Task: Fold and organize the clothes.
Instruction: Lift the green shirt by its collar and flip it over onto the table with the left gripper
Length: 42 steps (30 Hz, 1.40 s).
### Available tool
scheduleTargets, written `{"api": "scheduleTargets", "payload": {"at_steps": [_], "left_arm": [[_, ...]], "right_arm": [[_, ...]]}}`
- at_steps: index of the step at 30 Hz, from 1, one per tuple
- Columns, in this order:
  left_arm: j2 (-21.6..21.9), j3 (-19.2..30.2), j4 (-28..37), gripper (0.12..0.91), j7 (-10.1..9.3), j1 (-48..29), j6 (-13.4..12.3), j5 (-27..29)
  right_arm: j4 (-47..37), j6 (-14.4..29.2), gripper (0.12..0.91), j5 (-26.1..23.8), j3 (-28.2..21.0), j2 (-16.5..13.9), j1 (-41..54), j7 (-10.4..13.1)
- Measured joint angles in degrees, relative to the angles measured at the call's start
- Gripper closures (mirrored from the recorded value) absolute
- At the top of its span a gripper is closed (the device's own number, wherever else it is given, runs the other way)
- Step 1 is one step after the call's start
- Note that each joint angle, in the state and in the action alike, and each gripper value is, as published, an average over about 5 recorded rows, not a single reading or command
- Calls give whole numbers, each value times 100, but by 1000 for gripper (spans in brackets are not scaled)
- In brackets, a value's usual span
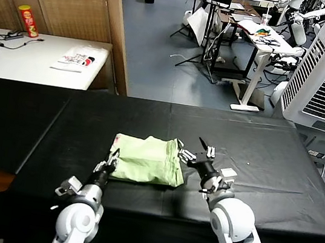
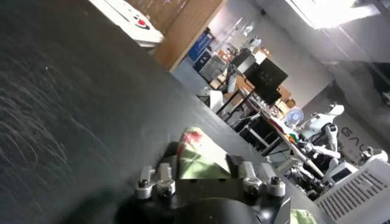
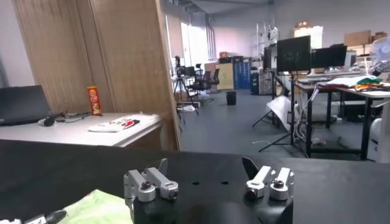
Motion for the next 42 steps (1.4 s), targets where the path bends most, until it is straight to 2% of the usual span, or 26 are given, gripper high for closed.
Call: {"api": "scheduleTargets", "payload": {"at_steps": [3,11,15,24,31,37,42], "left_arm": [[8,-3,-5,874,-15,-49,116,74],[417,-33,-201,880,-15,-101,537,970],[932,-171,-349,880,-48,-17,736,1176],[2355,-771,-665,880,-304,279,1055,952],[3168,-1342,-1105,880,-508,540,1129,1623],[3231,-1398,-1840,880,-812,657,1123,2265],[2894,-849,-2276,880,-856,538,1070,2428]], "right_arm": [[29,2,227,-77,52,-10,-58,-1],[108,-235,227,-587,290,-13,-309,136],[175,-342,227,-812,435,-4,-474,161],[240,-373,227,-893,636,82,-737,170],[212,-360,227,-897,633,122,-751,170],[179,-363,227,-933,597,158,-760,174],[230,-364,227,-976,655,177,-856,168]]}}
